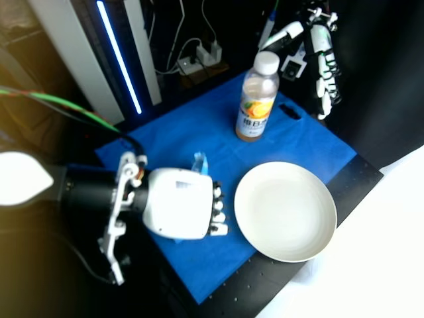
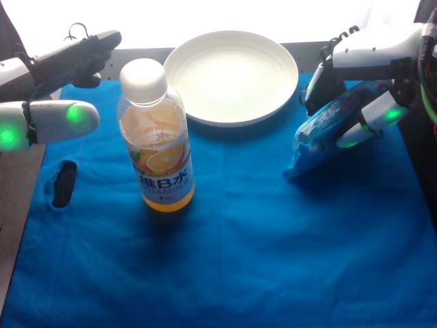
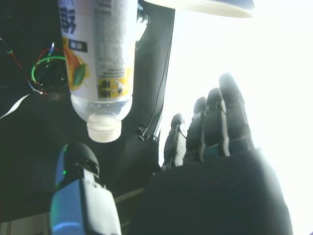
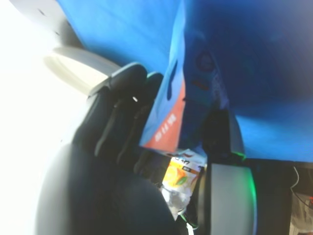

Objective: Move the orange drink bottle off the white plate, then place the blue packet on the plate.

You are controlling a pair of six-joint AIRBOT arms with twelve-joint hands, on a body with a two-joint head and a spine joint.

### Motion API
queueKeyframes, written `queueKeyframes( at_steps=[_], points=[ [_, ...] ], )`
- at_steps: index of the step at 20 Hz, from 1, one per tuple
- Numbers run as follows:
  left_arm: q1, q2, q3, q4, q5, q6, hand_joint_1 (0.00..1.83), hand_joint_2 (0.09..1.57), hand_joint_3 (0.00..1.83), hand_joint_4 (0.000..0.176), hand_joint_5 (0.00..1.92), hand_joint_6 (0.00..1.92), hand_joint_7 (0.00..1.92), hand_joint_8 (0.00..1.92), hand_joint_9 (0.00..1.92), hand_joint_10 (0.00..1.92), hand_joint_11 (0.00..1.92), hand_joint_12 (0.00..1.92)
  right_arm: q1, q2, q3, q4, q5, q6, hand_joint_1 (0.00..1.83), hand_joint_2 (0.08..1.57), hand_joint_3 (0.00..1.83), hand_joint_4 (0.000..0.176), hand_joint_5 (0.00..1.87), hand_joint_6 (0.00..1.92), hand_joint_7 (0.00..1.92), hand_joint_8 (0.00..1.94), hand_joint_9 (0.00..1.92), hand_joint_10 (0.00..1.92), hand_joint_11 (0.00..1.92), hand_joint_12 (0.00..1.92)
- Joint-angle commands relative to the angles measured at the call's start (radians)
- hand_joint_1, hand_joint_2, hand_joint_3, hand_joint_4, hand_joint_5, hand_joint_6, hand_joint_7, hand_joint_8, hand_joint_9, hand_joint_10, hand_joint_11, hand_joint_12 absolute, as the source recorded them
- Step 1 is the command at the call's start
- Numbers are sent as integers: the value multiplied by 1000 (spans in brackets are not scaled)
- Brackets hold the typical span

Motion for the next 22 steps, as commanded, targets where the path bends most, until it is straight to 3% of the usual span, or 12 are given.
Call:
queueKeyframes(
  at_steps=[1,6,7,8,10,11,12,14,15,17,21,22],
  points=[
    [-4,3,6,-45,-115,-9,227,879,0,176,0,0,8,0,78,0,0,535,15,0,-4,74,46,1,1237,1118,0,0,992,816,978,1148,900,903,680,1443],
    [17,22,-4,-49,-103,-9,201,867,1,176,0,0,10,3,53,0,0,445,110,34,-27,53,66,0,1223,1130,0,0,945,934,969,1120,915,723,550,1349],
    [19,26,-5,-49,-103,-9,183,870,1,176,0,0,20,2,57,1,0,485,139,33,-24,33,65,0,1350,1097,0,0,948,835,1035,923,993,1090,666,1297],
    [20,29,-5,-49,-102,-8,174,875,3,176,0,0,26,3,59,2,0,493,154,26,-15,22,64,0,1256,1122,0,0,897,980,1043,986,965,849,647,1269],
    [23,31,-5,-49,-98,-8,186,863,0,176,0,0,29,3,50,5,0,433,176,8,10,19,58,0,1256,1113,0,0,935,876,1058,1046,994,808,628,1308],
    [23,30,-5,-49,-97,-8,192,853,0,166,0,0,29,1,50,3,0,403,188,-2,23,19,56,0,1241,1166,0,0,913,838,892,1373,802,1328,542,1743],
    [23,29,-5,-49,-99,-8,190,851,0,163,0,0,27,0,53,3,0,396,208,-8,40,19,51,0,1236,1186,0,0,874,873,858,1447,792,1529,673,1849],
    [23,26,-3,-49,-104,-8,195,867,2,175,0,0,33,1,66,5,0,431,231,-44,74,19,41,0,1265,1118,0,0,1009,698,990,1208,880,1154,747,1481],
    [23,22,1,-49,-107,-8,192,862,0,176,0,0,33,0,63,2,0,438,237,-69,97,21,37,0,1261,1093,3,0,975,825,1092,976,978,885,758,1296],
    [23,12,11,-49,-107,-7,155,886,4,176,0,0,15,0,49,0,0,420,239,-127,146,29,31,0,1278,1066,0,0,1052,683,1155,883,1060,1001,890,1434],
    [22,1,17,-45,-115,-7,158,934,6,175,0,0,21,3,56,3,0,484,239,-208,216,59,25,0,1264,1062,3,0,1063,728,1146,845,1117,740,899,1207],
    [22,-4,20,-45,-117,-7,176,937,3,176,0,0,16,1,52,1,0,465,239,-221,229,62,23,0,1363,1055,0,0,1055,671,1137,685,1108,1031,868,1163]
  ],
)
